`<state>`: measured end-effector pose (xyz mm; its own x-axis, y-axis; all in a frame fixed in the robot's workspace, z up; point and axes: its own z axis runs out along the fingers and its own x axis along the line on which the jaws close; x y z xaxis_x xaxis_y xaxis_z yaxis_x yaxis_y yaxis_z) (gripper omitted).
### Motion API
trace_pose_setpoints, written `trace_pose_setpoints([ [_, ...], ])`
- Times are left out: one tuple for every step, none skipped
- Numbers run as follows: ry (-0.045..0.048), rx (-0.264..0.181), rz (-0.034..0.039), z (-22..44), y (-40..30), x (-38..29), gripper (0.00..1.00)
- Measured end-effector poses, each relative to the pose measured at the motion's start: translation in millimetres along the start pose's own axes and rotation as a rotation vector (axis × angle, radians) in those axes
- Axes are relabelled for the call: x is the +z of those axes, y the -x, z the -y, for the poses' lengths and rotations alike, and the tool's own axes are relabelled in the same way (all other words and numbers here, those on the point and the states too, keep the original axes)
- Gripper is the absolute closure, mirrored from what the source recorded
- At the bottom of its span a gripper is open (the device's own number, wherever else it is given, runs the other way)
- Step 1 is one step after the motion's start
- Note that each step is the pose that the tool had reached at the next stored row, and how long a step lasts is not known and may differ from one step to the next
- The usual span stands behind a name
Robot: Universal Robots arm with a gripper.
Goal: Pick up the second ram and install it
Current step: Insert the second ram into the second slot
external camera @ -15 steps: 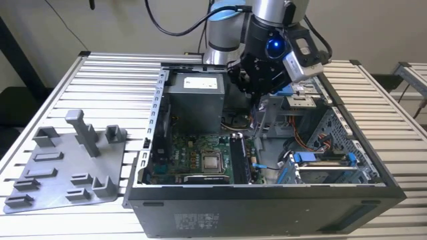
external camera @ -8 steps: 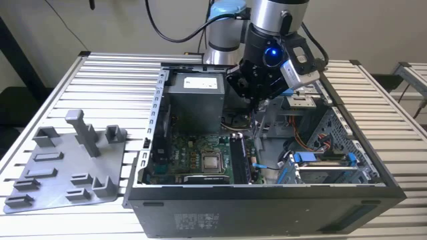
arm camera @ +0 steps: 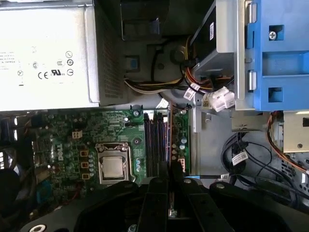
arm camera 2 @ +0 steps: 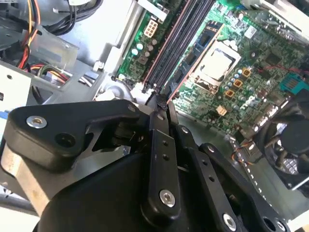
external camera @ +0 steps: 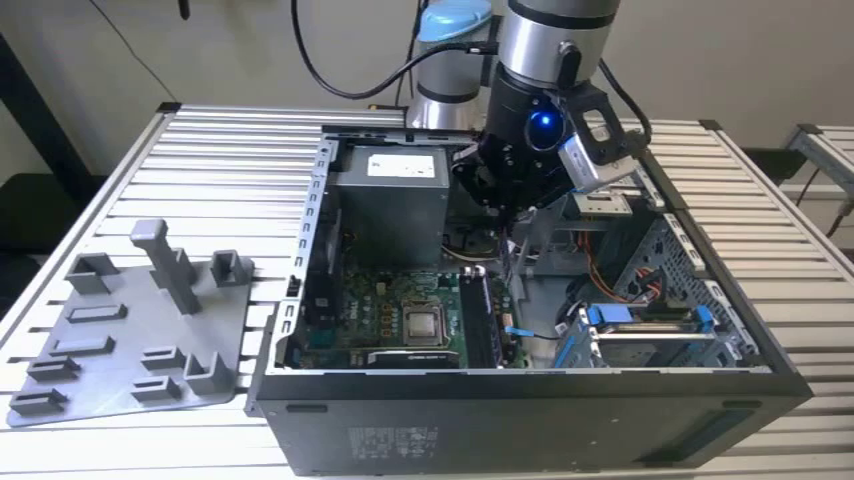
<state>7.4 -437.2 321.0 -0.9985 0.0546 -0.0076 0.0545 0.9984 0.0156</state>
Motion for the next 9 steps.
trace_pose_setpoints([
  [0.0005,-0.01,-0.0001,0.5,0.0,1.0,0.86],
  [0.0005,-0.018,-0.0004,1.3,0.1,1.7,0.86],
  [0.001,-0.024,-0.0003,1.7,-0.1,2.7,0.86],
  [0.0012,-0.026,-0.0003,2.0,-0.7,3.7,0.86],
  [0.0007,-0.026,-0.0004,2.0,-0.9,4.6,0.86],
  [0.0002,-0.026,-0.0004,2.1,-0.9,5.7,0.86],
  [-0.0001,-0.026,-0.0003,2.2,-0.9,7.4,0.86],
  [-0.0001,-0.026,-0.0003,2.3,-1.0,9.2,0.86],
  [-0.0001,-0.026,-0.0003,2.4,-1.0,11.0,0.86],
])
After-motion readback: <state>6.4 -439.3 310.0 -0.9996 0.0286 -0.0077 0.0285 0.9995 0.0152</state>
